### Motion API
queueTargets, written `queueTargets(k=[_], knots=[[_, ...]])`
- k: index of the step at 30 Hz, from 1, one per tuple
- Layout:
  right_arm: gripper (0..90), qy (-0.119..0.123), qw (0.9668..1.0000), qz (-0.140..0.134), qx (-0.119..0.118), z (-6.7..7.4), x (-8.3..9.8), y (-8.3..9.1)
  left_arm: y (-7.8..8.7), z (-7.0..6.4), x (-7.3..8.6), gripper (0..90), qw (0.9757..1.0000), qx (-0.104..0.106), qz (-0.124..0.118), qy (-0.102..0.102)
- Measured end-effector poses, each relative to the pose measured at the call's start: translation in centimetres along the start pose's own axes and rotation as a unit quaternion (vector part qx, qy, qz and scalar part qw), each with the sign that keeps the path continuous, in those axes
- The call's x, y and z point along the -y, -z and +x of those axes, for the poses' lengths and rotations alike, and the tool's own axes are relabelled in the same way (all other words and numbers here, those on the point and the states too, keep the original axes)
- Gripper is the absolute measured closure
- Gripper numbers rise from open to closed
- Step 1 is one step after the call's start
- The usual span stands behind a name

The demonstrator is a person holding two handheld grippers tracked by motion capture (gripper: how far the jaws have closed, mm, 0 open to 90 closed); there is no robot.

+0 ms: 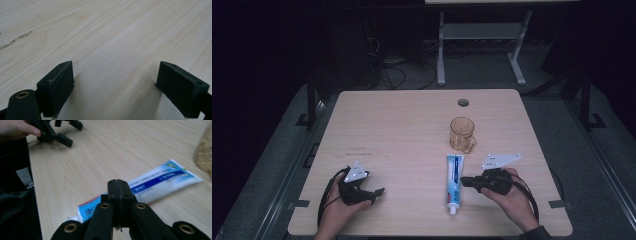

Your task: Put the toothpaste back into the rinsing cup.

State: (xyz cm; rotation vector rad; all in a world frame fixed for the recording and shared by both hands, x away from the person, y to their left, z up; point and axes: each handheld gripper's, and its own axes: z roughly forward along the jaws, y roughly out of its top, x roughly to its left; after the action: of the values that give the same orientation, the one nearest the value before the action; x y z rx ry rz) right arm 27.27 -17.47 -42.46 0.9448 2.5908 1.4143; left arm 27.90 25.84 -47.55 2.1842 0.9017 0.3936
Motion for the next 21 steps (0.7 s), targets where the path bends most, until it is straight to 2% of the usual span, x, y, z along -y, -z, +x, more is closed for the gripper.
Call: queueTargets(k=[5,11,21], knots=[[90.0,0.016,0.9996,0.008,-0.023,1.0,-0.7,-1.6,0.0,0.0,0.0,13.1,1.0,0.0,0.0,0.0],[90.0,0.023,0.9986,0.018,-0.043,1.8,-1.0,-3.1,0.0,0.0,0.0,13.1,1.0,0.0,0.0,0.0],[90.0,0.032,0.997,0.042,-0.057,2.6,-0.8,-5.1,0.0,0.0,0.0,13.1,1.0,0.0,0.0,0.0]])
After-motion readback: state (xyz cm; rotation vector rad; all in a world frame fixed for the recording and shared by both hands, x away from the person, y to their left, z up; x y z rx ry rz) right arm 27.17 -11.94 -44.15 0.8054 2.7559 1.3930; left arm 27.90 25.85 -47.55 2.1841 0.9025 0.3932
